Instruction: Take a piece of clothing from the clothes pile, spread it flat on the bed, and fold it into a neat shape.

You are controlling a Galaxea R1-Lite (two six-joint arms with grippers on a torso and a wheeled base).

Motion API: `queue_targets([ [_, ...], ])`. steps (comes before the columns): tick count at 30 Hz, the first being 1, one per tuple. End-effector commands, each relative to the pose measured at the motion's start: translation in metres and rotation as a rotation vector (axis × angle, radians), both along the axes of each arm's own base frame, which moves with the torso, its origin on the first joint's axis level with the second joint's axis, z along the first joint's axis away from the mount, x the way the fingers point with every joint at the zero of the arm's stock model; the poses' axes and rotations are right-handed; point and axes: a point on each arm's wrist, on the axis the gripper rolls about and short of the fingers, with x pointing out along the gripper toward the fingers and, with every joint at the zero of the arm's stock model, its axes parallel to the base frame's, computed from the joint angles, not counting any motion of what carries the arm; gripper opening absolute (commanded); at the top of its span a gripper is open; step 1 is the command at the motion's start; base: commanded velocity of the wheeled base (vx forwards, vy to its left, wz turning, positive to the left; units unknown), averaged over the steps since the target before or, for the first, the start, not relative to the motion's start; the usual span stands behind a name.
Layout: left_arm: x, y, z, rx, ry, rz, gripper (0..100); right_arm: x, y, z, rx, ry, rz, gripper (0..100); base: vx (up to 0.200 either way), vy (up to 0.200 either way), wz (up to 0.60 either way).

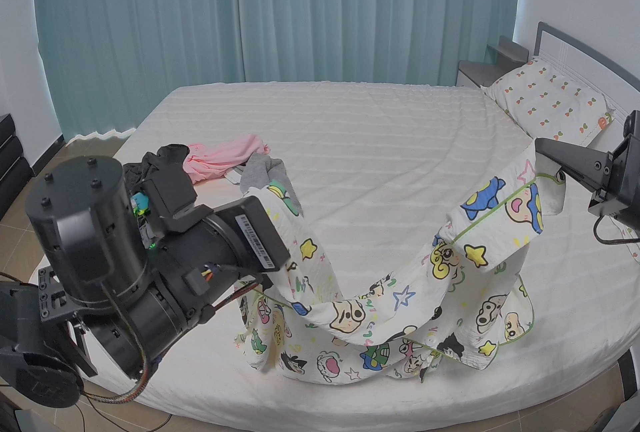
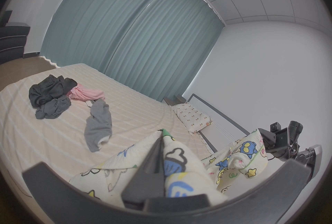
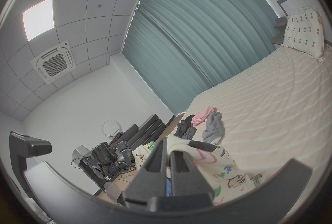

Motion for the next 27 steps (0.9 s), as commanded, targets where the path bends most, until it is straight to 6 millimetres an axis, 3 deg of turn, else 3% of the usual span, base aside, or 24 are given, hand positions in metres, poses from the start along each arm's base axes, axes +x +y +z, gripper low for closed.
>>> queue_targets([
  [1,0.0007,-0.0049,-0.0043,0.013,0.011,-0.008,0,-0.0010,-0.0005,-0.0030,-0.003,0.009,0.001,0,0.000,-0.200,0.00],
  [11,0.0006,-0.0104,-0.0102,0.028,0.025,-0.019,0,-0.0004,-0.0022,-0.0106,-0.012,0.034,-0.007,0,0.000,-0.200,0.00],
  [23,-0.0014,-0.0078,-0.0102,0.025,0.023,-0.016,0,-0.0023,-0.0029,-0.0108,-0.011,0.033,-0.007,0,0.000,0.000,0.00],
  [27,-0.0031,-0.0044,-0.0070,0.017,0.014,0.020,0,-0.0098,-0.0049,-0.0105,-0.007,0.021,0.000,0,-0.200,0.000,0.00],
])
